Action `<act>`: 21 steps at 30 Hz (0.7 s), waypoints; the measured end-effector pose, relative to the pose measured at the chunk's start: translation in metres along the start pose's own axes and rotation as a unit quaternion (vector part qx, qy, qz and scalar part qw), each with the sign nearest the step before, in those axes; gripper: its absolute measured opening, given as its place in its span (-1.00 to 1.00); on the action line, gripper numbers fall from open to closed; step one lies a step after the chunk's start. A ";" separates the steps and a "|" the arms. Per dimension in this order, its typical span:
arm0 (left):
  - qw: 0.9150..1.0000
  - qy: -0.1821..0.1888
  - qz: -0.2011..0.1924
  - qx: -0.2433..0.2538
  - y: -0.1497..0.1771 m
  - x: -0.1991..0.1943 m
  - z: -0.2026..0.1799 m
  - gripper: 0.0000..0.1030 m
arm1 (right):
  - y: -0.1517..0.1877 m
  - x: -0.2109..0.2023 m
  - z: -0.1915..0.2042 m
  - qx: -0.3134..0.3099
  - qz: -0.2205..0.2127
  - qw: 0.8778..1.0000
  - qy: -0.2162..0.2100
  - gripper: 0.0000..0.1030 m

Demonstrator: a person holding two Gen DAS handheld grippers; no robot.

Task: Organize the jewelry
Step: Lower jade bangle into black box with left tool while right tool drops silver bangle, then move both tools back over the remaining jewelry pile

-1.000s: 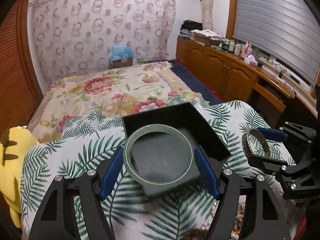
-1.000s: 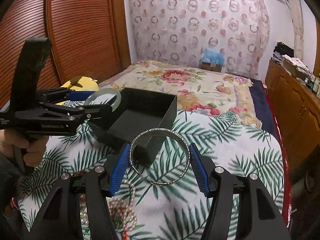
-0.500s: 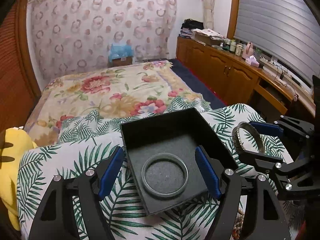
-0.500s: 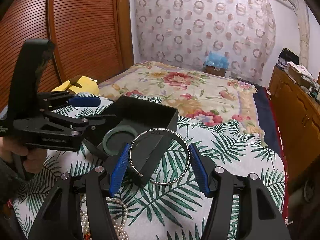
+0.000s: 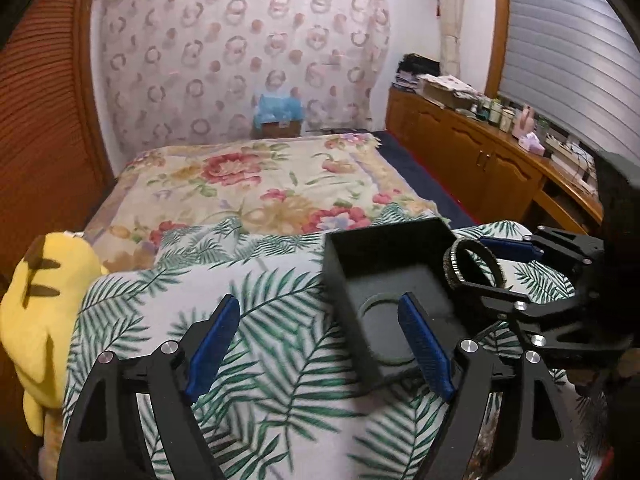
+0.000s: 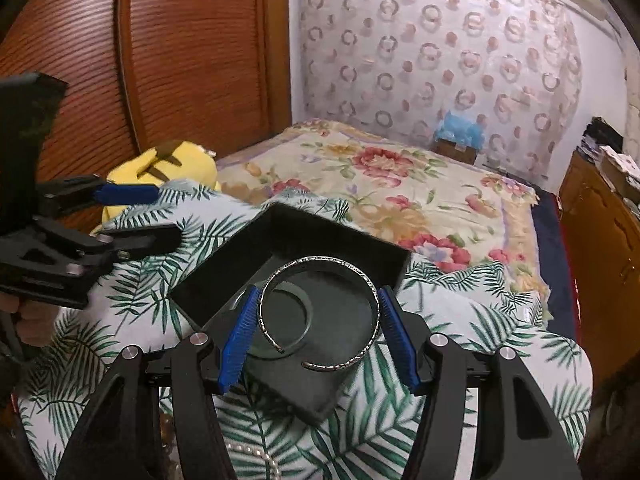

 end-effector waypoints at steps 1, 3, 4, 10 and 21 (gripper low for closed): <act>1.000 -0.002 0.000 -0.003 0.003 -0.003 0.003 0.52 | 0.000 0.005 0.003 -0.005 0.006 1.000 -0.001 0.21; 1.000 -0.006 0.000 -0.006 0.007 -0.007 0.007 0.52 | 0.001 0.014 0.010 -0.014 0.014 1.000 0.002 0.21; 1.000 -0.007 0.001 -0.008 0.010 -0.009 0.009 0.52 | 0.002 0.017 0.013 -0.017 0.017 1.000 0.003 0.21; 1.000 -0.004 0.008 -0.012 0.024 -0.016 0.011 0.52 | 0.005 0.022 0.018 -0.026 0.020 0.999 0.017 0.21; 1.000 0.018 0.016 -0.012 0.057 -0.034 -0.003 0.52 | 0.012 -0.036 0.021 -0.008 -0.020 0.999 0.031 0.22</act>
Point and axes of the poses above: each gripper's, at about its wrist camera, not at the fingertips, and x roughly the way its jaws point, z to its left, y to its underside, the point moved 3 cm from there along x, roughly the way its jaws point, and after that the axes turned 4 degrees about y, right-handed, at the moved point
